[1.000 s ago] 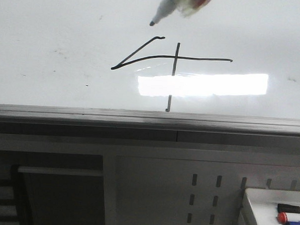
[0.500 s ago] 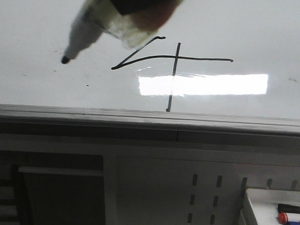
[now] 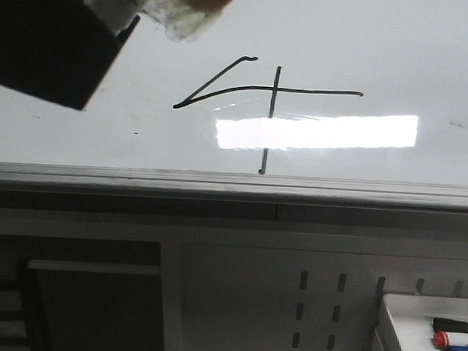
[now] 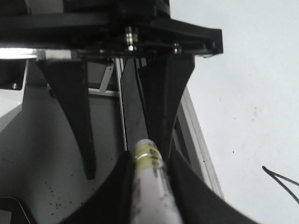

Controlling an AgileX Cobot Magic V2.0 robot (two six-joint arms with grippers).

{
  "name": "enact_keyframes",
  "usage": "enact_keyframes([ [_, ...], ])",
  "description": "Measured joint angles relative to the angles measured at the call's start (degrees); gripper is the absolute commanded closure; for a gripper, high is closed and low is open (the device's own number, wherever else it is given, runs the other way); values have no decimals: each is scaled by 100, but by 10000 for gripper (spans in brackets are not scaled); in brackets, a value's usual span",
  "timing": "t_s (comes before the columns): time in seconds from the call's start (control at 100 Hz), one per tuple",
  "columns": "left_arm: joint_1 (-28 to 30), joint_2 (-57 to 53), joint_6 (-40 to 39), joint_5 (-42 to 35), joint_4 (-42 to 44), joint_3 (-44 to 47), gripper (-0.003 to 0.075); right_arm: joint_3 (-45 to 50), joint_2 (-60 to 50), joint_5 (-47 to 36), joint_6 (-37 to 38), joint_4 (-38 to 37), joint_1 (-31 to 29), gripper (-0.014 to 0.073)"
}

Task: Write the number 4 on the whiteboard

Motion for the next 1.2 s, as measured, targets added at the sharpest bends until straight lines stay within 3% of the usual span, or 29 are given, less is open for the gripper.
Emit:
enact_keyframes([
  [0.46,-11,241,0,-307,0,-13,363,386,55,-235,0,-141,0,659],
  [0.97,-23,241,152,-220,84,-13,741,395,55,-494,0,-89,0,659],
  [1.2,-23,241,265,-172,174,-17,740,395,60,-482,12,-6,0,659],
])
